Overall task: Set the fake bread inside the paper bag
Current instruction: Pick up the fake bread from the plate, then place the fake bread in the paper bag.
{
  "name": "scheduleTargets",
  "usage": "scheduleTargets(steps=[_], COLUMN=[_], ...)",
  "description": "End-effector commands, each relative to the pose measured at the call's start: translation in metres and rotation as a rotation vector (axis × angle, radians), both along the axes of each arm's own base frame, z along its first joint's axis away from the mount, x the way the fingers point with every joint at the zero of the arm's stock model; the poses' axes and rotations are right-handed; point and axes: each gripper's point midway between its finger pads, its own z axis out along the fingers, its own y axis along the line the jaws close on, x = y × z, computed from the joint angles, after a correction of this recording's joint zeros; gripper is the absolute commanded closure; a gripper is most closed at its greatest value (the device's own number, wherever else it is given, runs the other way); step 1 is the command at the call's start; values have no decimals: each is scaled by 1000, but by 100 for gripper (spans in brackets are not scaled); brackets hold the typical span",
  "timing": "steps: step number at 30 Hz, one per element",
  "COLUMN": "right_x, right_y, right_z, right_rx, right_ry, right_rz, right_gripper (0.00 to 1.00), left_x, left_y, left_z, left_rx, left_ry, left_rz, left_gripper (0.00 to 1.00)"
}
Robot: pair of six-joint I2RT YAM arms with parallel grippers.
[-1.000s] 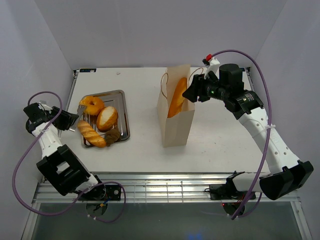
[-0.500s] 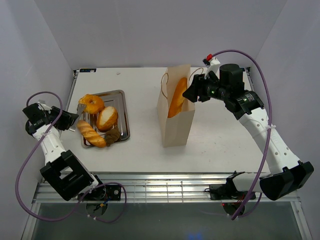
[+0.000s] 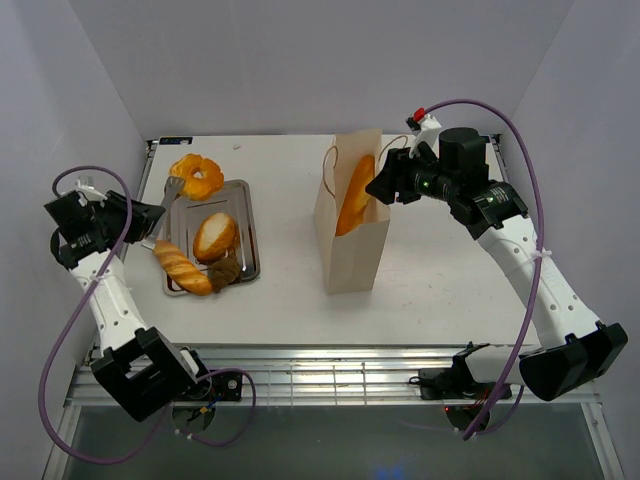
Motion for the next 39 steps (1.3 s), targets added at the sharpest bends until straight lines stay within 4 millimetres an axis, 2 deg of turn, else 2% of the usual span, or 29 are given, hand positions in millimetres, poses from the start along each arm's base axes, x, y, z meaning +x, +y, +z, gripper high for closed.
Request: scheduleTargets(steps=[1, 7, 11, 13, 14, 18, 19, 26, 31, 35, 39], right_x=[2, 6, 8, 9, 10, 12, 13, 18, 23, 27, 29], right_y=[-3, -7, -9, -11, -11, -13, -13, -17, -20, -24, -28], right_z=[17, 17, 20, 22, 22, 24, 24, 22, 20, 20, 21], right_rx=[19, -3, -17, -21, -24, -31, -33, -51, -63, -75, -84], right_ry=[-52, -52, -53, -58, -58, -55, -54, -50, -52, -60, -66], right_rz=[-16, -43, -57, -65, -69, -78, -81, -115, -140, -167, -187], right_gripper=[42, 43, 44, 45, 45, 47, 47, 50, 52, 52, 52], left_x=[6, 10, 7, 4, 0, -14, -20, -51, -71, -81, -83], left_y=[-30, -74, -95, -104, -115, -134, -141, -167, -181, -189, -195], left_z=[66, 99, 121, 139, 149, 191, 206, 256, 274, 277, 278], left_rx=[41, 42, 38, 47, 53, 93, 106, 106, 67, 42, 27], left_ry=[-188, -290, -339, -377, -404, -504, -542, -660, -700, -707, -705], left_rz=[-117, -235, -278, -290, -318, -355, -371, -437, -478, -507, -527], left_gripper=[100, 100, 100, 100, 100, 100, 100, 100, 100, 100, 100])
